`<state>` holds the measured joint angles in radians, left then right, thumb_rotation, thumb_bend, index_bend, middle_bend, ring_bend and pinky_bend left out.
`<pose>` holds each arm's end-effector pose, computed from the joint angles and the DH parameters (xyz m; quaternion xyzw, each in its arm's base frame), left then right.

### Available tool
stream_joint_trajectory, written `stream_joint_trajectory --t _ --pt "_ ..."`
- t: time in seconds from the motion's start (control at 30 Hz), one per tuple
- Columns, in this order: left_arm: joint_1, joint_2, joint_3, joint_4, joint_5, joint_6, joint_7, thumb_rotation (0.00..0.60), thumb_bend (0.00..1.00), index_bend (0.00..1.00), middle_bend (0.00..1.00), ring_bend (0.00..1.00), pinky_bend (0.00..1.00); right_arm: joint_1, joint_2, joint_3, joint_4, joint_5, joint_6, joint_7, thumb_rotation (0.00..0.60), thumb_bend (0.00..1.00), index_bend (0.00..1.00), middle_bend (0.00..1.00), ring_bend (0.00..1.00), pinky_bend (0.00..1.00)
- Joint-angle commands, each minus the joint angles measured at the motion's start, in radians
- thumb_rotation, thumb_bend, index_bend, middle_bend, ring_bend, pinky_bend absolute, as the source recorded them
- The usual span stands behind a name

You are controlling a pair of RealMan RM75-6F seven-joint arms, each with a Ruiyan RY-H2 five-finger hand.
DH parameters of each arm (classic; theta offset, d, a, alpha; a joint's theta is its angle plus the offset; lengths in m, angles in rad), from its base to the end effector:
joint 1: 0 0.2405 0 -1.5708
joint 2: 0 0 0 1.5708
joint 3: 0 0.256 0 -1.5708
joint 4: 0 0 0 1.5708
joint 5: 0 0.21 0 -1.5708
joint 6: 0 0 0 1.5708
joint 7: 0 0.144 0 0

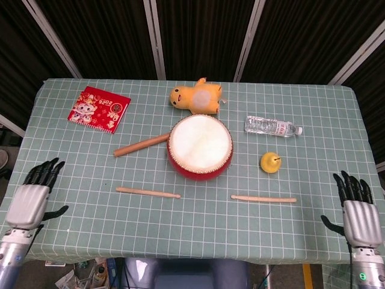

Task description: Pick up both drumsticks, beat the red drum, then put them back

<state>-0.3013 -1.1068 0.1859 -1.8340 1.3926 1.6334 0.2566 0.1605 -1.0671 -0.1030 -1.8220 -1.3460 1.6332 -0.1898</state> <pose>-0.2602 0.1876 0.1429 -0.6361 -0.3583 -0.3682 0.5757 -0.2889 -0.1668 0.1657 0.5746 -0.3945 0.3509 0.6253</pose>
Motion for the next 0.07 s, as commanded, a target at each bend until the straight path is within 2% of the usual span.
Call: stream_joint_trajectory --t 0.03,0.07 --pt "0.108 0.001 0.031 0.164 0.089 0.119 -0.062 0.600 0.00 0.00 0.00 0.00 0.00 -0.067 -0.005 -0.010 0.107 -0.071 0.056 0.087 0.600 0.21 0.00 0.00 0.00 0.00" --pt "0.116 -0.003 0.028 0.180 0.090 0.124 -0.064 0.600 0.00 0.00 0.00 0.00 0.00 -0.071 -0.010 -0.007 0.120 -0.077 0.061 0.096 0.600 0.21 0.00 0.00 0.00 0.00"
